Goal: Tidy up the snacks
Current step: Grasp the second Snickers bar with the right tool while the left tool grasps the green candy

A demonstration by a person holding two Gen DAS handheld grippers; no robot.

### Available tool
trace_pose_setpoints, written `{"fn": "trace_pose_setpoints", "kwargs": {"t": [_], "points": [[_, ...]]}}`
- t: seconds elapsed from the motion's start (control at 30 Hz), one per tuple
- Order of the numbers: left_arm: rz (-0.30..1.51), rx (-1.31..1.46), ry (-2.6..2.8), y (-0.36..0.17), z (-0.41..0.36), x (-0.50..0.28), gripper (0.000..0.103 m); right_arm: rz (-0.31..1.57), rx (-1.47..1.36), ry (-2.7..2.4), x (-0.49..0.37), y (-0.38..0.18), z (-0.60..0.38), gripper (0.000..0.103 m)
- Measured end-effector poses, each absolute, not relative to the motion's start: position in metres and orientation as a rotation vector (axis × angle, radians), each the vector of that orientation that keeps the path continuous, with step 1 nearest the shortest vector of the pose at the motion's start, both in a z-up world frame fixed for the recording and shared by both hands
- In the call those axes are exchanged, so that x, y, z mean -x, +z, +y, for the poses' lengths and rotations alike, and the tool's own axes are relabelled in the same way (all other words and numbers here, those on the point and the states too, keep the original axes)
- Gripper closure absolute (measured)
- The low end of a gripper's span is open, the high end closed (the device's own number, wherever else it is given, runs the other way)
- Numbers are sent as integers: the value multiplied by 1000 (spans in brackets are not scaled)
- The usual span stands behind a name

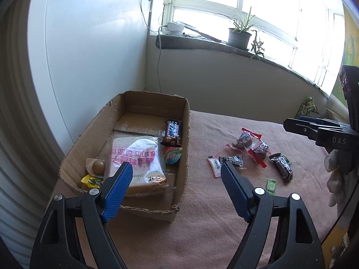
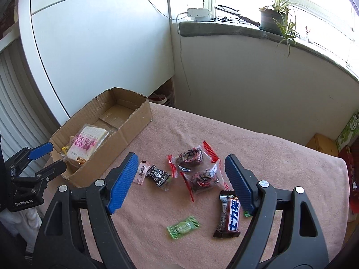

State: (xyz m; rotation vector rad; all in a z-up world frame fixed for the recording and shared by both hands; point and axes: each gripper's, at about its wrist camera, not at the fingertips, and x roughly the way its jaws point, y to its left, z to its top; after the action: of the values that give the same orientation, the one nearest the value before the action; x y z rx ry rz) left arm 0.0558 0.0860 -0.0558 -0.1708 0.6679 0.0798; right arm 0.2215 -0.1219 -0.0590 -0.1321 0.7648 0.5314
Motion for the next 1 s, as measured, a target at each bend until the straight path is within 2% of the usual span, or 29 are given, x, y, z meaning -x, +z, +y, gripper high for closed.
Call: {"fn": "trace_pose_setpoints", "kwargs": {"t": [0.33,0.4,0.63,0.67,0.73,0.8,0.9,1.0], "points": [[711,147,-88,-70,28,-69,24,846,96,435,-221,-93,-200,21],[732,146,-125,-74,17,-73,31,863,84,431,-223,-100,-210,21],[796,150,-240,-88,-16,-89,45,913,73,448,-225,-123,-217,21],[807,150,-253,-90,-20,-91,49,921,74,453,-225,-127,-216,21],[827,146,-279,-95,-28,-95,54,932,81,466,-226,-133,-212,27],[844,139,-304,-100,-36,-99,58,948,84,482,-226,-139,-209,40],[866,133,-338,-104,-45,-103,64,971,84,501,-229,-148,-204,48],[877,122,-362,-108,-54,-107,65,992,76,514,-234,-154,-200,56]]}}
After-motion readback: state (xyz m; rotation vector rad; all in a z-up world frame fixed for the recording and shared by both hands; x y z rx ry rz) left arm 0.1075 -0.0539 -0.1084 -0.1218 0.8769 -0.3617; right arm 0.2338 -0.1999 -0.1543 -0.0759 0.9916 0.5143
